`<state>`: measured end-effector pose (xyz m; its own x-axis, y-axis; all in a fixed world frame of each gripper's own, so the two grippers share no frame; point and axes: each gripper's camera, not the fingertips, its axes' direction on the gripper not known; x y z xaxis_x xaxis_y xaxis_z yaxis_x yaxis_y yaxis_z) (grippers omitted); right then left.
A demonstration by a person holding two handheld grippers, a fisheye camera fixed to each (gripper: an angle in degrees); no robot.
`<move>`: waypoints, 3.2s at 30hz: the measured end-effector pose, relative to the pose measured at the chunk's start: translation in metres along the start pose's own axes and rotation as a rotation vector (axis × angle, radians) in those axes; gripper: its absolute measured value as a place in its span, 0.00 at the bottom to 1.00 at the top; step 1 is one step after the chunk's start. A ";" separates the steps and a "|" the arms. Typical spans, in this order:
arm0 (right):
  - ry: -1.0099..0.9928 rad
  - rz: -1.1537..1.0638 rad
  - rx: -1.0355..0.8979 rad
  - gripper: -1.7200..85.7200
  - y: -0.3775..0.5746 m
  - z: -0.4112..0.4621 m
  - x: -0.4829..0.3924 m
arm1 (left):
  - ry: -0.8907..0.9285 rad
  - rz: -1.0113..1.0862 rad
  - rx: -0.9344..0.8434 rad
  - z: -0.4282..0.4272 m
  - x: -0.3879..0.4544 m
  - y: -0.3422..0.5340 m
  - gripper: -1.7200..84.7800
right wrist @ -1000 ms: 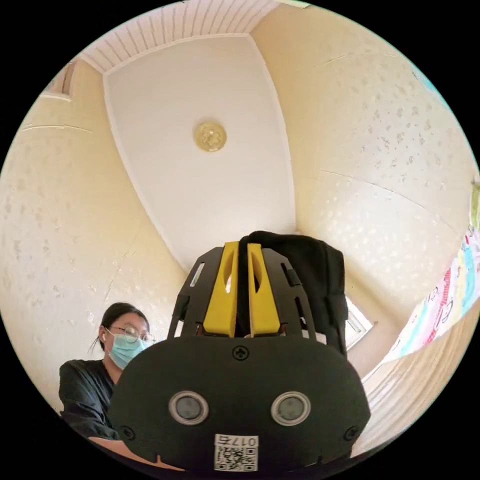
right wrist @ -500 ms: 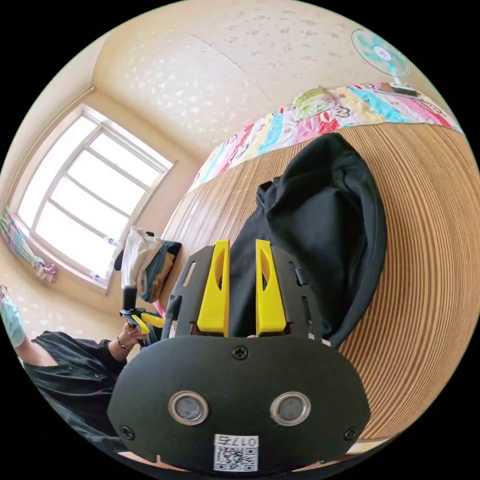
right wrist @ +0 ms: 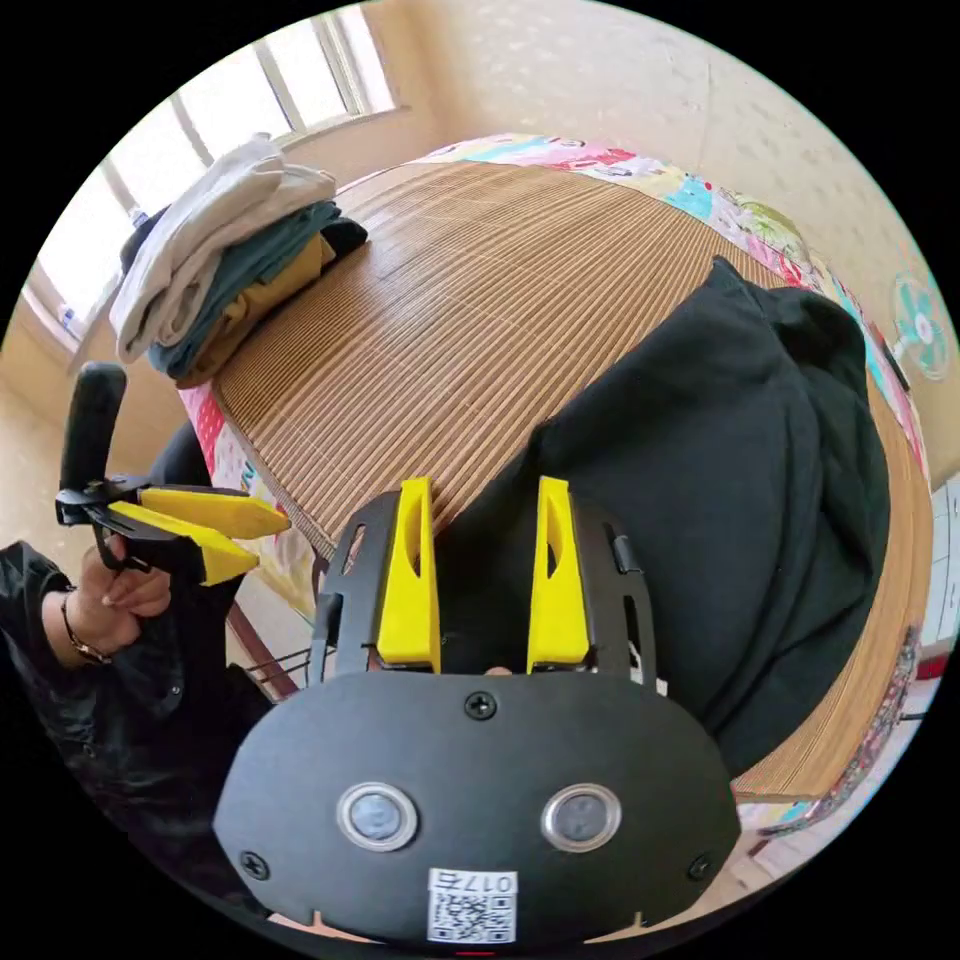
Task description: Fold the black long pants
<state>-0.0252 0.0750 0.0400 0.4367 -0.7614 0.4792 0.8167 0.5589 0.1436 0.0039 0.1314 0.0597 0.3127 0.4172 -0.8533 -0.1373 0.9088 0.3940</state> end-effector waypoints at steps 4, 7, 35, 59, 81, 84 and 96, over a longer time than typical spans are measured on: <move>-0.333 0.170 0.356 0.05 0.039 -0.076 0.071 | 0.052 -0.011 0.121 -0.025 -0.004 0.015 0.13; -0.661 0.564 1.024 0.03 0.181 -0.113 0.165 | 0.089 0.022 0.115 -0.025 0.002 0.015 0.12; 0.631 -0.379 -0.581 0.17 -0.137 0.108 -0.064 | 0.330 0.351 -0.228 0.085 0.141 0.029 0.01; -0.348 0.254 0.341 0.05 -0.030 -0.056 0.074 | 0.060 -0.013 0.361 -0.216 -0.026 0.045 0.02; -0.322 0.196 0.247 0.06 0.259 -0.023 -0.066 | 0.135 0.256 0.131 -0.171 0.034 0.100 0.03; -0.449 0.146 0.180 0.05 0.269 -0.024 -0.072 | 0.153 0.373 0.189 -0.220 0.048 0.133 0.03; -0.382 0.234 0.206 0.04 0.340 -0.068 -0.038 | -0.219 0.068 0.305 -0.234 0.037 0.205 0.04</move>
<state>0.2614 0.2718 0.0121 0.3987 -0.4545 0.7965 0.6048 0.7832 0.1442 -0.2329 0.3346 0.0285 0.5103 0.4353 -0.7417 0.1108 0.8220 0.5586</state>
